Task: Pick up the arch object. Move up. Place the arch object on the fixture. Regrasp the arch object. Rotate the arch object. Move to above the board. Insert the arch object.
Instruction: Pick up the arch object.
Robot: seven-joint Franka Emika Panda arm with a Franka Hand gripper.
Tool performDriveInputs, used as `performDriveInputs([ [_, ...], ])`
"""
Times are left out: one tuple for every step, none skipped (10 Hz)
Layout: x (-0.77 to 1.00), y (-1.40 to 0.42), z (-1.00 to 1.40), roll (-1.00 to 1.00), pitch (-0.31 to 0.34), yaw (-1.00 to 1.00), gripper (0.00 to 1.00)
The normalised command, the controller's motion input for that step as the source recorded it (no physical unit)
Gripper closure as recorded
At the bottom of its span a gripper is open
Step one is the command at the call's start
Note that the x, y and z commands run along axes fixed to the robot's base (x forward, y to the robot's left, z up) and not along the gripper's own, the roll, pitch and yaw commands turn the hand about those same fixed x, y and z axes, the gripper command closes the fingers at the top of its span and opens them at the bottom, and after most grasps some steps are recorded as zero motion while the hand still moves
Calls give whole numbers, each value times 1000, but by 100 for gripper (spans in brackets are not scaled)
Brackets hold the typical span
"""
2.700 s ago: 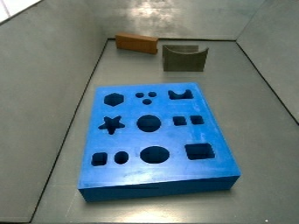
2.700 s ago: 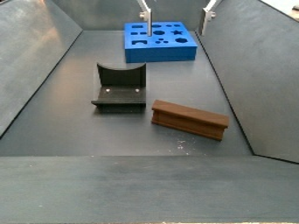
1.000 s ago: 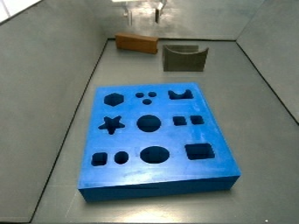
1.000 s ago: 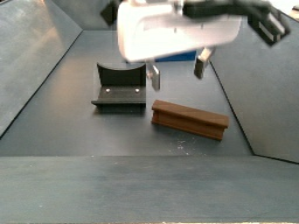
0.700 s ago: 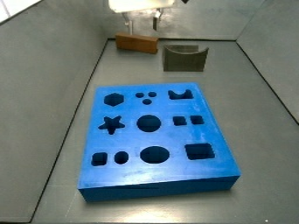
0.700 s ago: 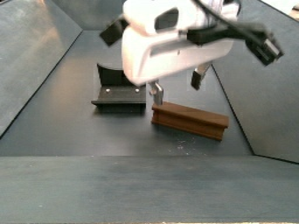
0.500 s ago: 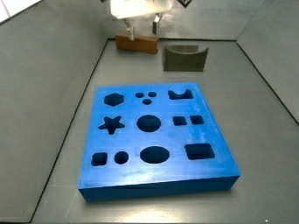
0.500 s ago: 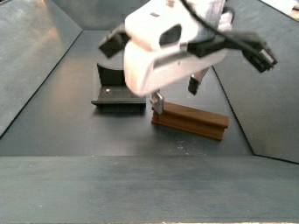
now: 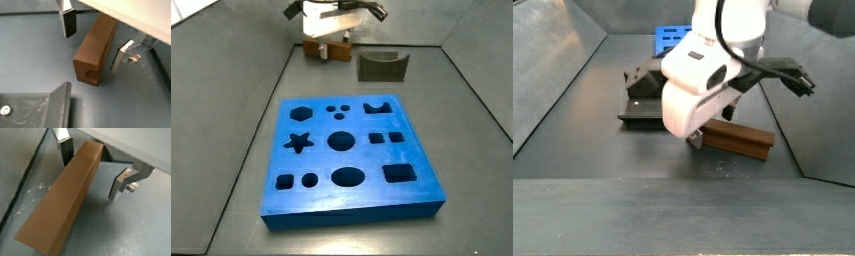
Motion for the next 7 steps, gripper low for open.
performDriveInputs([
  [0, 0, 0, 0, 0, 6, 0],
  [0, 0, -600, 19, -64, 77, 0],
  [69, 0, -557, -1, -94, 74, 0],
  [0, 0, 0, 0, 0, 0, 100],
  [0, 0, 0, 0, 0, 0, 100],
  [0, 0, 0, 0, 0, 0, 100],
  [0, 0, 0, 0, 0, 0, 100],
])
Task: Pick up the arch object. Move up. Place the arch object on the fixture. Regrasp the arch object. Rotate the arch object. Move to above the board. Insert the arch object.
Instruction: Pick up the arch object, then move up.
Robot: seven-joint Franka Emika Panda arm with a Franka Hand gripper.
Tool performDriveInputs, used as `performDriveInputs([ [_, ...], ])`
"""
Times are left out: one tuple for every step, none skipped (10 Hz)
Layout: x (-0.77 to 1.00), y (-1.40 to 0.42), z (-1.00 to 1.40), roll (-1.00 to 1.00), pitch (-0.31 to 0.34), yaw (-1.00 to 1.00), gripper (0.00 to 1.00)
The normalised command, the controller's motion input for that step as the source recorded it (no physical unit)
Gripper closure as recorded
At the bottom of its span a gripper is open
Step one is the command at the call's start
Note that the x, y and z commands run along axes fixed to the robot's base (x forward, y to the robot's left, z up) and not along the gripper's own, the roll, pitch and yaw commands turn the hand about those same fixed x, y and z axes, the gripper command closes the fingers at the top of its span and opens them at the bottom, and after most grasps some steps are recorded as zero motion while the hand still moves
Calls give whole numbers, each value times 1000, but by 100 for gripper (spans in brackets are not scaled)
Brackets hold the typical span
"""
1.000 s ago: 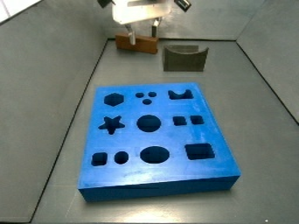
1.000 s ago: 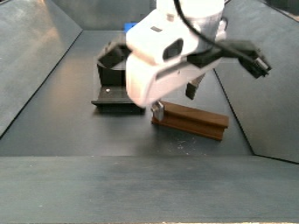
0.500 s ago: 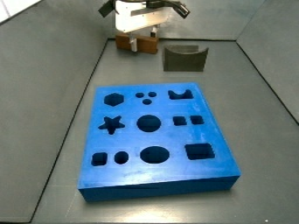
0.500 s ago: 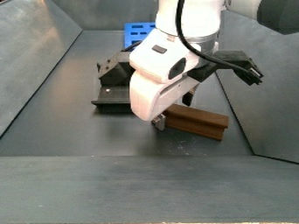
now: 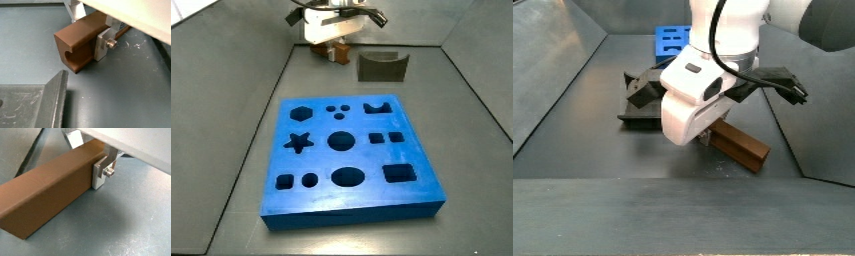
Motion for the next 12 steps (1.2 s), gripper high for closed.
performDriveInputs([
  [0, 0, 0, 0, 0, 0, 100],
  [0, 0, 0, 0, 0, 0, 100],
  [0, 0, 0, 0, 0, 0, 100],
  [0, 0, 0, 0, 0, 0, 100],
  [0, 0, 0, 0, 0, 0, 100],
  [0, 0, 0, 0, 0, 0, 100],
  [0, 0, 0, 0, 0, 0, 100],
  [0, 0, 0, 0, 0, 0, 100],
  [0, 0, 0, 0, 0, 0, 100],
  [0, 0, 833, 0, 0, 0, 100],
  [29, -47, 829, -5, -3, -16, 100],
  [0, -41, 723, 7, 30, -15, 100],
])
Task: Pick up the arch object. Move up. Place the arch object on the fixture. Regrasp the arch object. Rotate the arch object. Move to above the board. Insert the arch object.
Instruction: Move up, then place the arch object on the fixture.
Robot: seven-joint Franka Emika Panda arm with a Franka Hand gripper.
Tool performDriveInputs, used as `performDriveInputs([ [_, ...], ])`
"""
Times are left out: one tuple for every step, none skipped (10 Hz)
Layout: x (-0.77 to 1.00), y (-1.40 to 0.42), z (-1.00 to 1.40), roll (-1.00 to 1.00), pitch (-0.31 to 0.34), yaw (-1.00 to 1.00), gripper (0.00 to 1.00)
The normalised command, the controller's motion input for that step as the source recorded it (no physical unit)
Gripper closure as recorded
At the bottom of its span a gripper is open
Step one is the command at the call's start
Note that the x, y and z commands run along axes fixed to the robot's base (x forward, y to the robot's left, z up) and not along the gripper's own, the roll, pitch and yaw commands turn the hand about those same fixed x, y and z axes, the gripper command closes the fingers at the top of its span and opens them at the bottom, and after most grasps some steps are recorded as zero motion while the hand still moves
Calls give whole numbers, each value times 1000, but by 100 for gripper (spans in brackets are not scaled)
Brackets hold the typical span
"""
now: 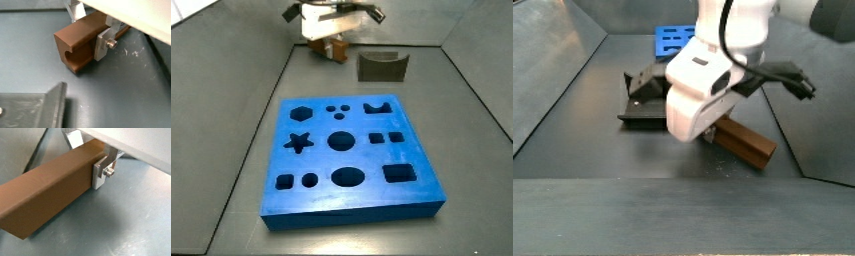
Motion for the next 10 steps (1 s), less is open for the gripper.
performDriveInputs([
  [-4, -25, 644, 20, 48, -14, 100],
  [-2, -11, 476, 46, 84, -12, 100],
  [-5, -8, 351, 62, 109, -9, 100],
  [-4, -6, 236, 81, 124, -4, 100],
  [0, 0, 1000, 0, 0, 0, 100],
  [0, 2, 1000, 13, 6, 8, 100],
  [-9, 1, 1000, 19, 29, 7, 100],
  [-12, 1, 1000, 39, 58, 1, 100],
  [-16, 0, 1000, 59, 80, -4, 100],
  [-17, 0, 1000, 72, 92, -3, 100],
])
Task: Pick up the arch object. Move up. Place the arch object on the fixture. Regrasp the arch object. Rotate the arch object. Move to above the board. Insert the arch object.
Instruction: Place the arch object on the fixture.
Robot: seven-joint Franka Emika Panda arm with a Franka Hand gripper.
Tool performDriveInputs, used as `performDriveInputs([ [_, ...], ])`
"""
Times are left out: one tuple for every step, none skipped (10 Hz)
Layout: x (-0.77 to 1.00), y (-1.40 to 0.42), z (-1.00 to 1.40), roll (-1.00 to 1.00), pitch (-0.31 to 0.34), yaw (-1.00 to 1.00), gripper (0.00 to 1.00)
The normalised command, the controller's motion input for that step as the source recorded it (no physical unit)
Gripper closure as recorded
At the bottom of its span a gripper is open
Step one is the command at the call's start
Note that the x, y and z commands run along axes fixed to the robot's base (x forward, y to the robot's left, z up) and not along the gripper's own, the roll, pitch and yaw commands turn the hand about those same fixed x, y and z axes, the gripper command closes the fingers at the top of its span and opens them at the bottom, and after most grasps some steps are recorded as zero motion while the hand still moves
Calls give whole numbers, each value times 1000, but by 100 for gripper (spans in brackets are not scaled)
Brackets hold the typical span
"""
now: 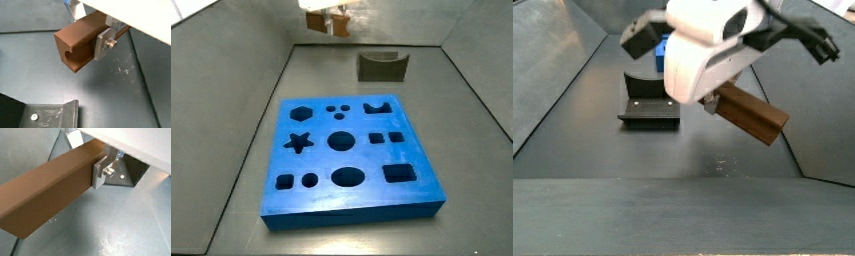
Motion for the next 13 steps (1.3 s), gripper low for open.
performDriveInputs([
  [-22, -3, 1000, 92, 112, 7, 100],
  [-21, -5, 1000, 106, 125, 13, 100],
  [-22, -8, 1000, 121, 142, 22, 100],
  [-23, -10, 1000, 126, 144, 28, 100],
  [-24, -12, 1000, 121, 134, 32, 100],
  [-27, -12, 1000, 118, 133, 33, 100],
  [-23, -13, 874, 108, 124, 31, 100],
  [-22, -9, 803, 109, 125, 30, 100],
  [-16, -11, 657, 109, 127, 32, 100],
  [-12, -6, 508, 102, 129, 30, 100],
  [-8, -3, 393, 101, 133, 30, 100],
  [-3, -4, 321, 95, 132, 30, 100],
  [804, -1000, -106, 73, -10, -1000, 100],
])
